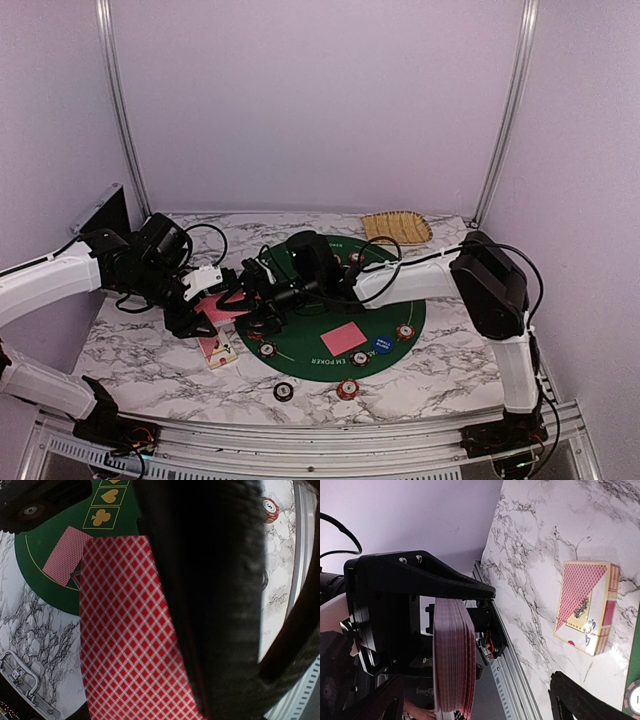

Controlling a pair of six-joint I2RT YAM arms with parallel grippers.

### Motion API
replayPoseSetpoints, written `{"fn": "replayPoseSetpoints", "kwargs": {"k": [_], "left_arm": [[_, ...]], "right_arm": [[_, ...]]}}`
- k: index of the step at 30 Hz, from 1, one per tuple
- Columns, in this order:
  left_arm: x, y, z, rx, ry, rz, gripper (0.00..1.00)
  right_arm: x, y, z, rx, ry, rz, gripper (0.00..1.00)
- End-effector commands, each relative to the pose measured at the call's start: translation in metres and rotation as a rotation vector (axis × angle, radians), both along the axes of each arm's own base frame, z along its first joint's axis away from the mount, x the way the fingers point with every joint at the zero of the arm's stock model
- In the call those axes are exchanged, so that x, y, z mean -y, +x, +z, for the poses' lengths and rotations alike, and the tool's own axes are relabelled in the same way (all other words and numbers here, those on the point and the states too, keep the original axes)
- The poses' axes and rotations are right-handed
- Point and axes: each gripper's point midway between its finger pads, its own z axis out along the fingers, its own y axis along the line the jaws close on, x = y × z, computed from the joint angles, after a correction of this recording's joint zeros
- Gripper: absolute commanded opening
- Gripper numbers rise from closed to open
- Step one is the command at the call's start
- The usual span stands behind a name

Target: Distribute texas hold em gaming equipment

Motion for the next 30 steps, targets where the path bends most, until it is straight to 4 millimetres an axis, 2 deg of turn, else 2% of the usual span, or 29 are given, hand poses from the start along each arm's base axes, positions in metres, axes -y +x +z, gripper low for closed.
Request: {"fn": "replayPoseSetpoints", "kwargs": {"k": [1, 11, 18, 30], "left_arm": [[0.002, -0.005, 0.008, 0.005, -0.023, -0.016, 0.00], [0.002, -0.005, 0.009, 0.002, -0.026, -0.015, 0.00], [0.001, -0.005, 0.009, 0.007, -0.026, -0.014, 0.00], [0.002, -0.006, 0.010, 0.006, -0.029, -0.014, 0.00]], "right_arm": [[-0.014, -0.004, 0.017, -0.022, 0.082, 0.009, 0.99], [-0.021, 0.000, 0.016, -0.066, 0.117, -0.009, 0.93], [-0.016, 0.002, 0.003, -0.081, 0.078, -0.026, 0.78], [-0.003, 0.011, -0.002, -0.069, 0.040, -0.060, 0.62]]}}
